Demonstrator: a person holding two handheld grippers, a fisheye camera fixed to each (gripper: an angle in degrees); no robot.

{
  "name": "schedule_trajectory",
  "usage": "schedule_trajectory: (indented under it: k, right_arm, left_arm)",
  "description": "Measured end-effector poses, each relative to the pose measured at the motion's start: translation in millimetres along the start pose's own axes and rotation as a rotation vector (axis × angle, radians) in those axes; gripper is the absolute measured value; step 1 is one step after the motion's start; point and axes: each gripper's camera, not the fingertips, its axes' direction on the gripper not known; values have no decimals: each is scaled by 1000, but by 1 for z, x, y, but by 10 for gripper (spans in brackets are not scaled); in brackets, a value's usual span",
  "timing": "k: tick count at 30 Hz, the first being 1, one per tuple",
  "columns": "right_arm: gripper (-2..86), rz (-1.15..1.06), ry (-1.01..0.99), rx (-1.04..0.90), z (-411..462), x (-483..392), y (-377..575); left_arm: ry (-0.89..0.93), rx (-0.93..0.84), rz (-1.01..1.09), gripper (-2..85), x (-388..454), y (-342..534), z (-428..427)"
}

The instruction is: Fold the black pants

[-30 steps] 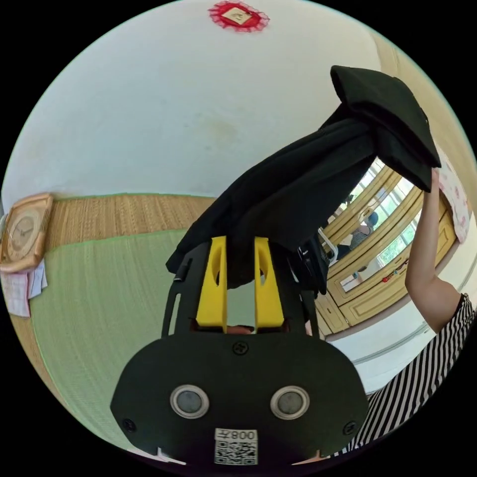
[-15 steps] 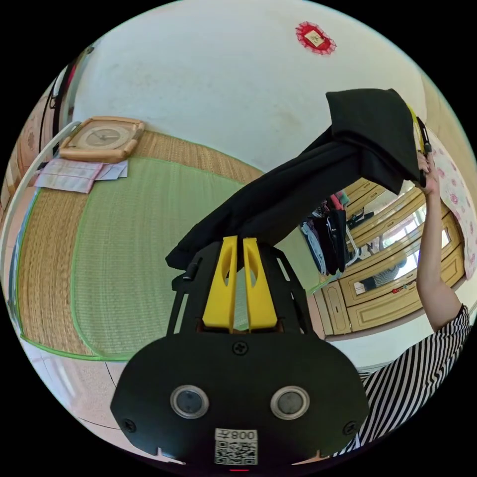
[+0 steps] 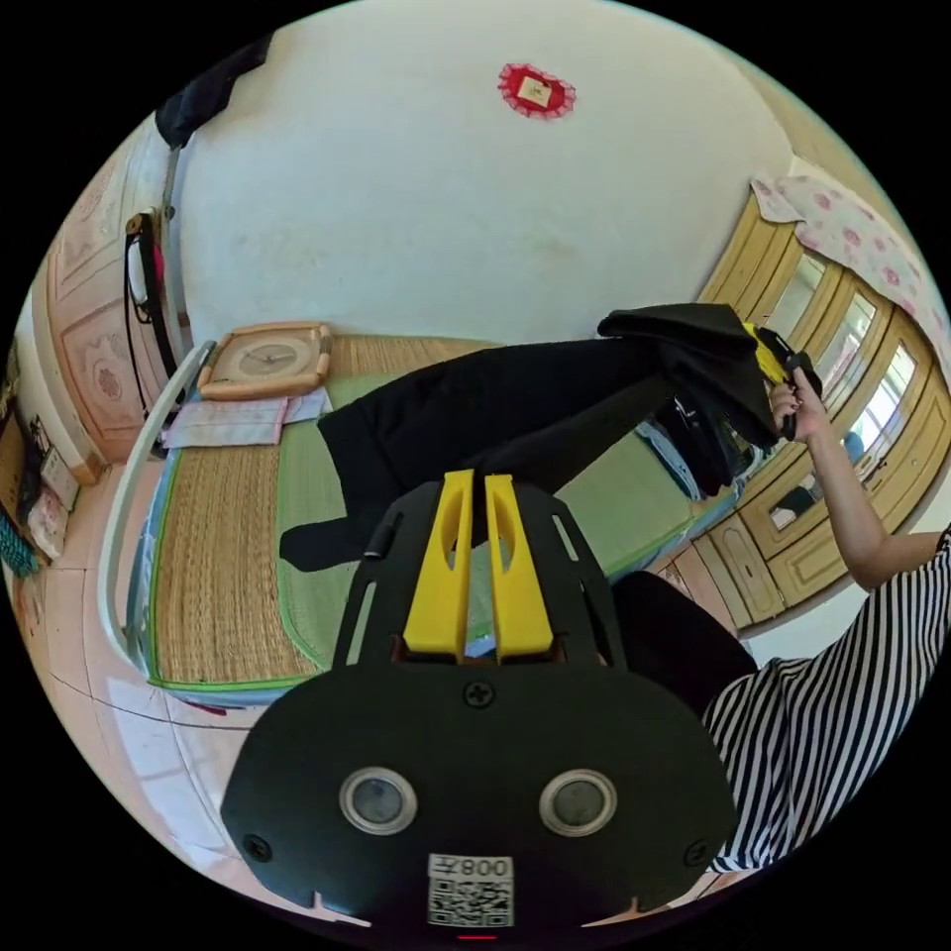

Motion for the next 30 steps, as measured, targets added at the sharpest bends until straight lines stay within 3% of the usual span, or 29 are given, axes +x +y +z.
schedule_trajectory:
  k: [3,4,8,16,25,30]
  right_arm:
    - [4,291,255,-53,7,112,73]
    - [3,409,246,-37,3,147,104]
    - [3,466,263,-24,12,171,164]
    - [45,32,455,-351,193,108,158]
    - [91,-428,699,-655,388,64,182]
    - [94,-518,773,-754,443,70,211]
  left_arm:
    - [77,-244,-77,27,-15,33,72]
    - [115,-314,-118,28,-20,44,91]
    - [117,-337,-157,35,-30,62,101]
    - [285,-132,-189,44,-62,37,84]
    - [271,-223,-183,73,-87,-42,167]
    - [225,-311,-191,84,-100,-99,227]
